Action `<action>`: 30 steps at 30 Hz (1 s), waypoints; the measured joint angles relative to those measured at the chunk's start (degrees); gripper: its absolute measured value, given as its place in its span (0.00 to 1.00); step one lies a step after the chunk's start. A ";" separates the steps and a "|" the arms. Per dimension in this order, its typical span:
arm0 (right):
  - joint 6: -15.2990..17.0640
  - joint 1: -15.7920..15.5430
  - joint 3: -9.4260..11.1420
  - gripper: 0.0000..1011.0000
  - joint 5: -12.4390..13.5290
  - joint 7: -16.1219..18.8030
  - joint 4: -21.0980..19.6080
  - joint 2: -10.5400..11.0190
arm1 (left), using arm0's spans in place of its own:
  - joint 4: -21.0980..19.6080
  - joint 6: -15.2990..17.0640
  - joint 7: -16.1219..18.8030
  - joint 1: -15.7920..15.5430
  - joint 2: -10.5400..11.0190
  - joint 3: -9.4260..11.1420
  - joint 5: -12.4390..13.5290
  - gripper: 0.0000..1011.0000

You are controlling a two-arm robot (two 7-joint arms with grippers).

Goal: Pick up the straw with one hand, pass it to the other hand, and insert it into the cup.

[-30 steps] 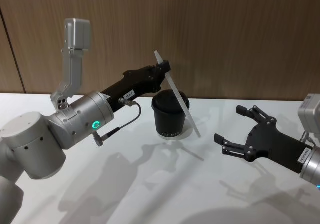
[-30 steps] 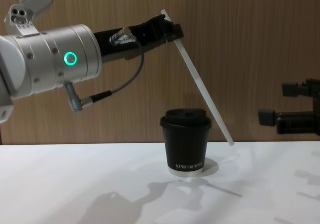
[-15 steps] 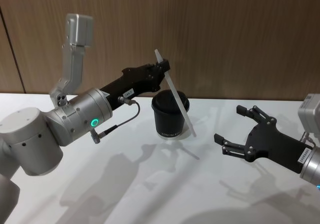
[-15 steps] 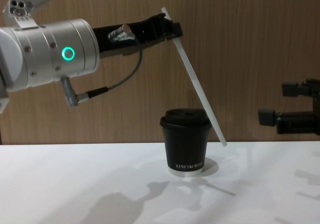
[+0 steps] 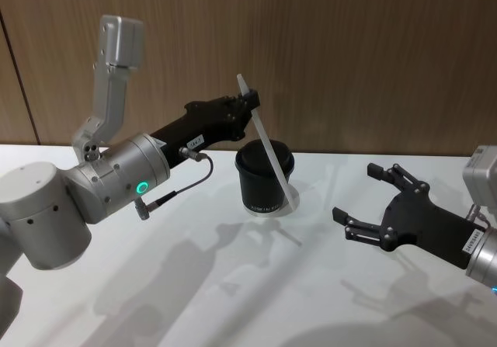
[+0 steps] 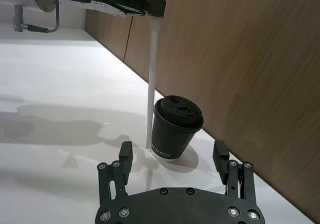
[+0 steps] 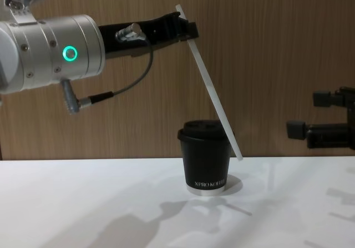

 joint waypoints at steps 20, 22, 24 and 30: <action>0.00 0.00 0.00 0.99 0.00 0.00 0.00 0.00 | -1.53 1.00 0.14 -2.98 2.55 1.69 1.67 0.00; 0.00 0.00 0.00 0.99 0.00 0.00 0.00 0.00 | -1.66 1.04 0.08 -3.30 2.77 1.83 1.97 0.00; 0.00 0.00 0.00 0.99 0.00 0.00 0.00 0.00 | -1.88 1.12 0.05 -3.87 3.15 2.06 2.57 0.00; 0.00 0.00 0.00 0.99 0.00 0.00 0.00 0.00 | -2.49 1.44 0.12 -5.32 3.95 2.67 4.36 0.00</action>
